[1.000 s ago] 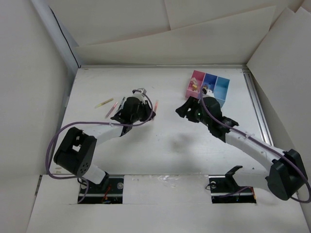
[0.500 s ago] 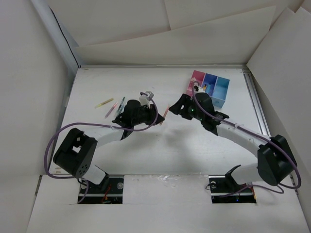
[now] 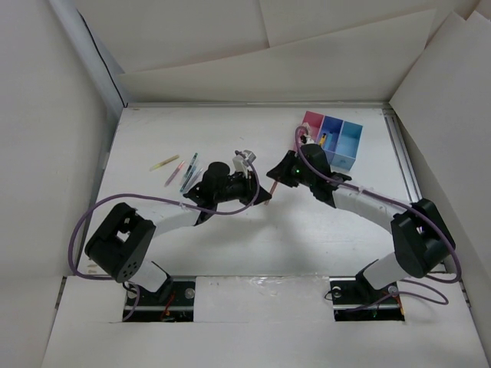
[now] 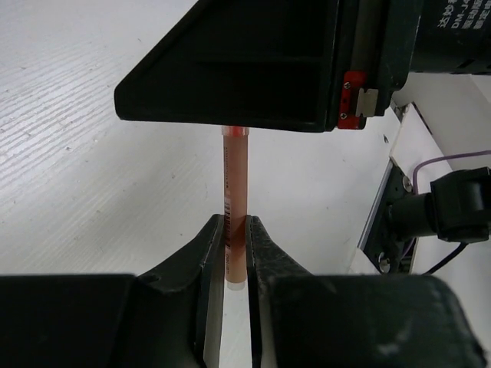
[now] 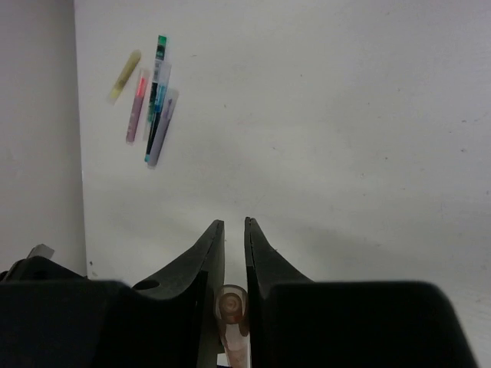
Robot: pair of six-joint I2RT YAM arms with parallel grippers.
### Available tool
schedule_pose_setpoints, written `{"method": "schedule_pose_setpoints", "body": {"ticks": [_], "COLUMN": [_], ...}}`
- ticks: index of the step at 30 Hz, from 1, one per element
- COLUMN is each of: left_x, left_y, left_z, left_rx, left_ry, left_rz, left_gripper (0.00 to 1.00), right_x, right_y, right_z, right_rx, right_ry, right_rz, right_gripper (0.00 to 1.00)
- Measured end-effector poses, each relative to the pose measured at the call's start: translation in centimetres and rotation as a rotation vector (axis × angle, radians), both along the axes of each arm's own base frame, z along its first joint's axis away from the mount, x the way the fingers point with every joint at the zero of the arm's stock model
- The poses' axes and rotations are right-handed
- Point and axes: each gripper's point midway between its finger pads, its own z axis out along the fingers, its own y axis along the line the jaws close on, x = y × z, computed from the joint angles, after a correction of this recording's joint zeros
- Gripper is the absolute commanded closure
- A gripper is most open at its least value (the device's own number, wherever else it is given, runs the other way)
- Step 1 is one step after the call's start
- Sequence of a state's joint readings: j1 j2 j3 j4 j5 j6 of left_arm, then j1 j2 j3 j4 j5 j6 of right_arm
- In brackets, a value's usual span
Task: Sort the stationery into containers
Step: Place the pen in the storage box.
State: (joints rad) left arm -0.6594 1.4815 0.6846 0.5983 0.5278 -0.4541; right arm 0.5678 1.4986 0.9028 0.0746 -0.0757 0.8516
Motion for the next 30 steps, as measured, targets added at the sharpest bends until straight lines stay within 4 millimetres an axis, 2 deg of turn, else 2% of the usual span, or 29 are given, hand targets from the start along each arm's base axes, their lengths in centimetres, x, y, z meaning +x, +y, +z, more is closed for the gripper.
{"method": "schedule_pose_setpoints", "body": {"ticks": [3, 6, 7, 8, 9, 10, 11, 14, 16, 19, 22, 26, 30], "left_x": [0.0, 0.2, 0.3, 0.3, 0.4, 0.4, 0.4, 0.4, 0.6, 0.7, 1.0, 2.7, 4.3], "left_y": [-0.1, -0.3, -0.4, -0.5, -0.7, -0.9, -1.0, -1.2, -1.3, -0.9, -0.2, 1.3, 3.1], "left_z": [0.3, 0.5, 0.6, 0.7, 0.9, 1.2, 1.5, 2.2, 2.6, 3.0, 4.2, 5.3, 4.2], "left_rx": [-0.012, -0.025, -0.035, -0.047, -0.058, -0.074, -0.086, -0.114, -0.124, -0.129, -0.134, -0.12, -0.053], "left_ry": [-0.008, -0.007, -0.004, -0.003, -0.008, -0.006, -0.009, -0.017, -0.026, -0.042, -0.072, -0.109, -0.096], "left_rz": [-0.004, 0.003, 0.005, 0.004, -0.001, -0.003, -0.005, -0.01, -0.006, 0.018, 0.068, 0.203, 0.344], "left_gripper": [0.94, 0.79, 0.71, 0.58, 0.51, 0.37, 0.17, 0.11, 0.11, 0.11, 0.11, 0.11, 0.11], "right_x": [0.4, 0.6, 0.8, 0.9, 1.0, 1.2, 1.5, 2.4, 3.6, 5.8, 8.3, 11.7, 14.9], "right_y": [0.0, -0.2, -0.3, -0.5, -0.6, -0.9, -1.3, -2.6, -4.3, -7.9, -12.6, -20.8, -28.1], "right_z": [0.5, 0.6, 0.7, 0.6, 0.6, 0.6, 0.5, 0.5, 0.7, 1.8, 3.9, 8.8, 13.5], "right_rx": [0.012, 0.014, 0.013, 0.011, 0.007, 0.003, -0.001, -0.013, -0.021, -0.049, -0.097, -0.171, -0.234], "right_ry": [-0.01, -0.014, -0.019, -0.021, -0.022, -0.023, -0.023, -0.025, -0.029, -0.051, -0.09, -0.176, -0.25], "right_rz": [-0.008, -0.021, -0.028, -0.035, -0.044, -0.054, -0.069, -0.109, -0.158, -0.26, -0.411, -0.691, -0.932], "right_gripper": [0.93, 0.95, 0.96, 0.96, 0.96, 0.96, 0.96, 0.96, 0.96, 0.96, 0.95, 0.95, 0.95]}}
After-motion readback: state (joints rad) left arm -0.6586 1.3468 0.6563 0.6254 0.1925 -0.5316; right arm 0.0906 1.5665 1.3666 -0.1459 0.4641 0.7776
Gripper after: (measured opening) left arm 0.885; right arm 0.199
